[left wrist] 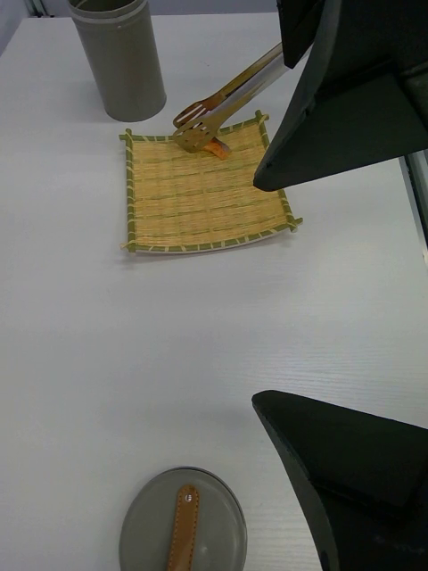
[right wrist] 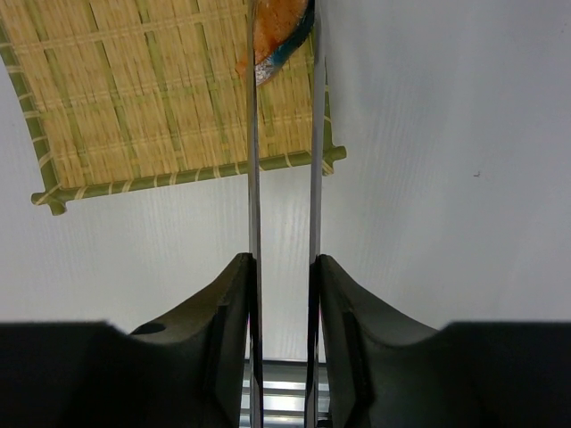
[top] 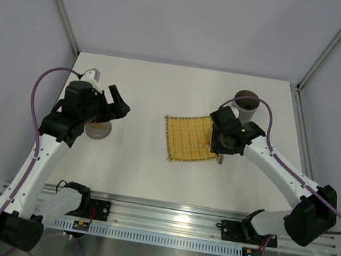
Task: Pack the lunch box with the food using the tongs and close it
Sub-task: Pick up the fake food from the plate, then place the fake food in the packing box.
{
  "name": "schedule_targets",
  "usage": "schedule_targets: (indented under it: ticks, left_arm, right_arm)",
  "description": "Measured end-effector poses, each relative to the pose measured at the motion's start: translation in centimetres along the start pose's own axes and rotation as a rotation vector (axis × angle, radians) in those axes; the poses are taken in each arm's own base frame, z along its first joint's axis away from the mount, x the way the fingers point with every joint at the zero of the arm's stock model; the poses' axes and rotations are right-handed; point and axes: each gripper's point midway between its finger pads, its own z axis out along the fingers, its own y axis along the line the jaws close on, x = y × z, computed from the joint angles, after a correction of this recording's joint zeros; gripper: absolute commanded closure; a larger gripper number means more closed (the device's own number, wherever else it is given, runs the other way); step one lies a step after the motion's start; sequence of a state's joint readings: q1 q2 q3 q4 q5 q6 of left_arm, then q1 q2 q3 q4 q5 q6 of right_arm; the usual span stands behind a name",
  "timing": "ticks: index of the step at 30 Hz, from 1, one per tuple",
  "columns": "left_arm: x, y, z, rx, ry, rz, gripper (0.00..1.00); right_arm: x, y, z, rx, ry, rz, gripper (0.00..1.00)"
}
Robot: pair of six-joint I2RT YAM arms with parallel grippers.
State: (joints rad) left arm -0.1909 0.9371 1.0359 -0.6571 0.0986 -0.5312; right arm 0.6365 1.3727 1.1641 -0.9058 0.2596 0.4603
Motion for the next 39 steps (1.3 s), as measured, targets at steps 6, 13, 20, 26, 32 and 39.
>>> schedule_targets:
  ticks: [6, 13, 20, 26, 32, 39]
  left_arm:
    - [0.0, 0.0, 0.0, 0.000, 0.000, 0.000, 0.01]
    - [0.0, 0.0, 0.0, 0.000, 0.000, 0.000, 0.01]
    - [0.0, 0.0, 0.0, 0.001, 0.001, 0.000, 0.01]
    - [0.0, 0.0, 0.0, 0.001, 0.001, 0.000, 0.01]
    - [0.0, 0.0, 0.0, 0.001, 0.001, 0.000, 0.01]
    - [0.0, 0.0, 0.0, 0.001, 0.001, 0.000, 0.01]
  right_arm:
    - [0.0, 0.0, 0.0, 0.000, -0.001, 0.001, 0.79]
    - [-0.3, -0.2, -1.1, -0.010, -0.019, 0.006, 0.82]
    - [-1.9, 0.2, -2.9, -0.042, -0.074, 0.023, 0.82]
    - [-2.6, 0.4, -3.4, -0.052, -0.092, 0.028, 0.85]
    - [-3.1, 0.7, -3.9, -0.068, -0.105, 0.029, 0.87]
    - [-4.4, 1.3, -5.0, -0.096, -0.141, 0.030, 0.87]
